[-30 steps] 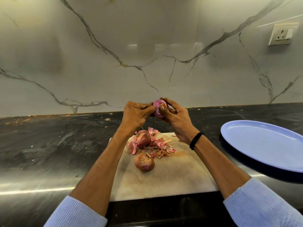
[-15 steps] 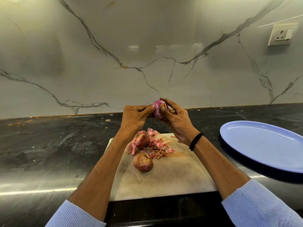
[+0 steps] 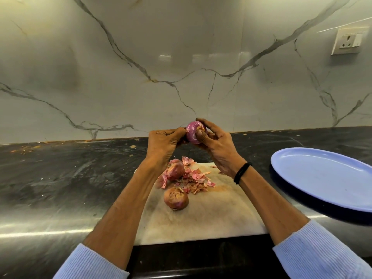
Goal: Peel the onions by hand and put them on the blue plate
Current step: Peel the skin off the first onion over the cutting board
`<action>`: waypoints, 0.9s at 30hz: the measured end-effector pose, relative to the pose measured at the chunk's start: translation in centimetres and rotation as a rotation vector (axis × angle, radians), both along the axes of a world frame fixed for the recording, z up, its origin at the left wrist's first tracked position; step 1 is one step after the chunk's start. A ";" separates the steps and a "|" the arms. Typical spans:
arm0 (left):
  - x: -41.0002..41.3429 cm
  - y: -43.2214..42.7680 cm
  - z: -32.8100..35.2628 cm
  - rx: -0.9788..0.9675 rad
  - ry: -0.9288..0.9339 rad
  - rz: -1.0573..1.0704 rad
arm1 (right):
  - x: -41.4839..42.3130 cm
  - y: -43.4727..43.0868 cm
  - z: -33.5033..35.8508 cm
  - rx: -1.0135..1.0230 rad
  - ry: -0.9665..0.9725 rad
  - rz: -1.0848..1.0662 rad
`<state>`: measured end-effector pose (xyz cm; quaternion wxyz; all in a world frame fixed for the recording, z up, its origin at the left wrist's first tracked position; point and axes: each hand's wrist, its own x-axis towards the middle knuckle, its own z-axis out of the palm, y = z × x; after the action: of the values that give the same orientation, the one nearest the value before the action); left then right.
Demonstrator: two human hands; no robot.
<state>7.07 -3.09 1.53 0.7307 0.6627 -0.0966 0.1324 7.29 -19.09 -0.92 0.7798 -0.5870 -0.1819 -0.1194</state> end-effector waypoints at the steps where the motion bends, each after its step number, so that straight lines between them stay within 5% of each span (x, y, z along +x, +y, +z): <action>1: -0.1 -0.1 0.0 -0.014 0.012 -0.001 | 0.0 0.0 0.0 -0.009 -0.006 -0.005; 13: -0.4 -0.3 0.1 0.064 -0.030 0.040 | 0.3 0.0 -0.5 -0.069 -0.043 -0.045; 27: -0.3 -0.5 -0.4 0.073 -0.086 -0.002 | 0.3 -0.1 -0.2 0.094 0.049 0.021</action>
<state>6.74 -3.58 1.11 0.7016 0.6824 -0.1333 0.1561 7.61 -19.22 -1.13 0.8119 -0.5507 -0.1628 -0.1051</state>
